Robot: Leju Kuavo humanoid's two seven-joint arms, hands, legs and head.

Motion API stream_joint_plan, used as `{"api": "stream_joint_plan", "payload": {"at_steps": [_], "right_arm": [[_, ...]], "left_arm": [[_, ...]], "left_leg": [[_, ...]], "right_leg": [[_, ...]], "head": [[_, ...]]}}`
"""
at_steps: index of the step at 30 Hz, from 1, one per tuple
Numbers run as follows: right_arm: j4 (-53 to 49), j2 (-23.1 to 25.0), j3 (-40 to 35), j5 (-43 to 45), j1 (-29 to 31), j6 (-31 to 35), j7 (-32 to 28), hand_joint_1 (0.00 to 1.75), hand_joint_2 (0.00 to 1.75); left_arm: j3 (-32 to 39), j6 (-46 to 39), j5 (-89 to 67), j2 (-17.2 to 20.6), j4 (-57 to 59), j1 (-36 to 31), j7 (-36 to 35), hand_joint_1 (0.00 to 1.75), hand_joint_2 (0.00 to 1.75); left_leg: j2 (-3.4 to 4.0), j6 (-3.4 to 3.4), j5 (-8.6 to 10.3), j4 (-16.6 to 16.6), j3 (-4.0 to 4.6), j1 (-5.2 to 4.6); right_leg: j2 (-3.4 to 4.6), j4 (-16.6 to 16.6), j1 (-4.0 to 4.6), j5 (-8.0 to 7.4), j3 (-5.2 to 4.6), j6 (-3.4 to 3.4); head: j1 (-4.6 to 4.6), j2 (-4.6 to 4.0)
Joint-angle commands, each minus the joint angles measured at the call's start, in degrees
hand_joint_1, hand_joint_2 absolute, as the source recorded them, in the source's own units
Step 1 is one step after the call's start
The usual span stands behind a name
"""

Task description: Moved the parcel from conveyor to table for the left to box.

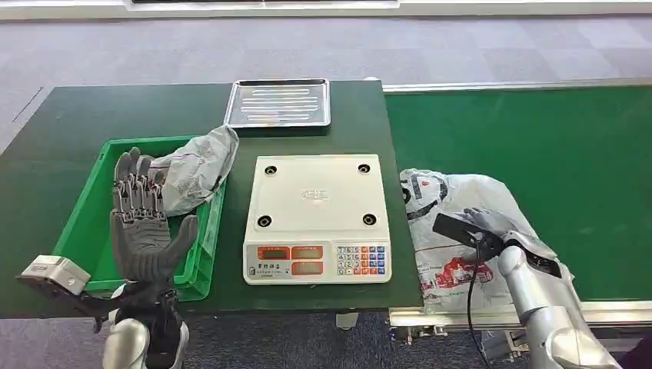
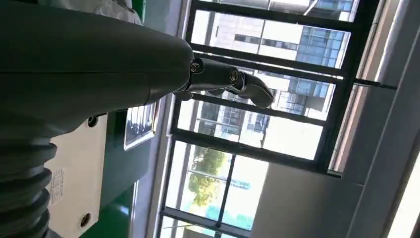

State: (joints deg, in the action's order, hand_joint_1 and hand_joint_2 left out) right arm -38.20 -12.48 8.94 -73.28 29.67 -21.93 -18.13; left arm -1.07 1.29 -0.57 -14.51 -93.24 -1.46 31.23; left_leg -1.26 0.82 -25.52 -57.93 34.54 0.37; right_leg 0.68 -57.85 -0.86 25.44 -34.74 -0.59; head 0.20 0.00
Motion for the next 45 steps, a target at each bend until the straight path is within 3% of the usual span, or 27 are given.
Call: {"api": "stream_joint_plan", "payload": {"at_steps": [1, 5, 10, 11, 15, 19, 25, 30, 34, 38, 41, 45], "right_arm": [[9.3, -2.0, -14.8, 6.8, 3.3, -3.9, -5.3, 0.00, 1.75], [9.8, 0.0, -20.6, 8.5, 4.8, -4.6, -6.2, 0.00, 1.75], [9.3, 0.6, -21.3, 9.5, 4.4, -4.4, -5.5, 0.00, 1.75], [8.6, 0.4, -22.6, 10.4, 4.1, -4.7, -7.1, 1.75, 1.75], [5.6, 2.1, -26.4, 10.9, 3.8, -3.3, -7.3, 1.75, 1.75], [1.8, 0.5, -31.4, 13.9, 5.2, -2.0, -5.7, 1.75, 1.75], [1.7, 0.5, -31.7, 13.9, 5.4, -1.9, -5.8, 1.75, 1.75], [-3.3, 1.1, -32.3, 15.2, 6.3, 7.5, -4.5, 1.75, 1.75], [-16.0, 1.4, -32.6, 10.3, 6.2, 13.3, 5.4, 1.75, 1.75], [-34.1, 5.4, -29.6, -3.1, 2.8, 19.0, 19.0, 1.75, 1.75], [-44.3, 8.0, -28.6, -7.6, 0.2, 18.3, 22.0, 1.75, 1.75], [-48.4, 10.3, -28.5, -9.6, -0.9, 17.4, 23.2, 1.75, 1.75]], "left_arm": [[0.7, 0.5, 1.1, 2.4, 3.4, -2.8, 0.1, 0.00, 1.75], [0.8, 0.6, 1.1, 2.6, 3.7, -3.1, 0.1, 0.00, 1.75], [0.6, 0.6, 1.1, 2.7, 3.9, -3.6, 0.1, 0.00, 1.75], [0.4, 0.6, 1.1, 2.8, 3.9, -3.8, 0.1, 0.00, 1.75], [0.9, -1.0, 1.4, 3.4, 3.5, -4.1, 0.4, 0.00, 1.75], [1.7, -1.8, 2.0, 4.0, 1.7, -2.8, 0.6, 0.00, 1.75], [1.8, -1.8, 2.0, 4.0, 1.6, -2.7, 0.6, 0.00, 1.75], [2.8, -2.9, 2.2, 3.8, -0.9, -0.6, 1.1, 0.00, 1.75], [4.9, -3.4, 2.4, 2.8, -4.1, 1.8, 1.3, 0.00, 1.75], [6.2, -4.7, 1.1, 0.5, -7.3, 4.9, 1.1, 0.00, 1.75], [6.3, -4.8, 0.5, -0.6, -7.8, 5.7, 1.3, 0.00, 1.75], [5.8, -4.6, 0.0, -1.0, -6.6, 4.8, 1.2, 0.00, 1.75]], "left_leg": [[0.26, 0.00, -0.05, 0.1, -0.17, 0.01], [0.38, 0.02, -0.05, 0.1, -0.22, 0.01], [0.31, 0.01, -0.02, 0.1, -0.17, 0.02], [0.23, 0.01, -0.02, 0.1, -0.13, 0.01], [0.43, 0.04, -0.02, 0.2, -0.34, 0.04], [0.39, 0.02, -0.05, 0.1, -0.18, 0.00], [0.33, 0.01, -0.04, 0.1, -0.22, 0.02], [0.46, 0.01, -0.07, 0.1, -0.22, -0.02], [0.62, 0.01, -0.10, 0.0, -0.06, -0.06], [0.56, 0.03, -0.08, 0.0, 0.05, -0.03], [0.53, 0.03, -0.10, 0.0, -0.01, -0.02], [0.60, 0.05, -0.17, 0.1, -0.27, 0.02]], "right_leg": [[0.17, 0.1, 0.04, -0.03, 0.12, 0.04], [0.28, 0.1, 0.04, -0.04, 0.13, 0.07], [0.22, 0.1, 0.07, -0.04, 0.11, 0.06], [0.18, 0.1, 0.05, -0.02, 0.08, 0.04], [0.24, 0.3, 0.10, -0.07, 0.27, 0.07], [0.32, 0.0, 0.05, -0.03, 0.07, 0.06], [0.22, 0.1, 0.09, -0.01, 0.15, 0.06], [0.34, 0.1, 0.05, -0.01, 0.12, 0.06], [0.52, -0.1, -0.01, -0.02, -0.10, 0.05], [0.49, -0.1, 0.00, -0.03, -0.21, 0.05], [0.44, -0.1, 0.04, 0.01, -0.14, 0.07], [0.41, 0.1, 0.12, 0.09, 0.11, 0.13]], "head": [[0.00, 0.00], [-0.02, 0.00], [0.00, 0.00], [-0.02, 0.00], [0.00, 0.00], [0.00, 0.00], [-0.02, 0.00], [-0.02, 0.00], [0.00, 0.00], [-0.02, 0.00], [-0.02, 0.00], [-0.02, 0.00]]}}
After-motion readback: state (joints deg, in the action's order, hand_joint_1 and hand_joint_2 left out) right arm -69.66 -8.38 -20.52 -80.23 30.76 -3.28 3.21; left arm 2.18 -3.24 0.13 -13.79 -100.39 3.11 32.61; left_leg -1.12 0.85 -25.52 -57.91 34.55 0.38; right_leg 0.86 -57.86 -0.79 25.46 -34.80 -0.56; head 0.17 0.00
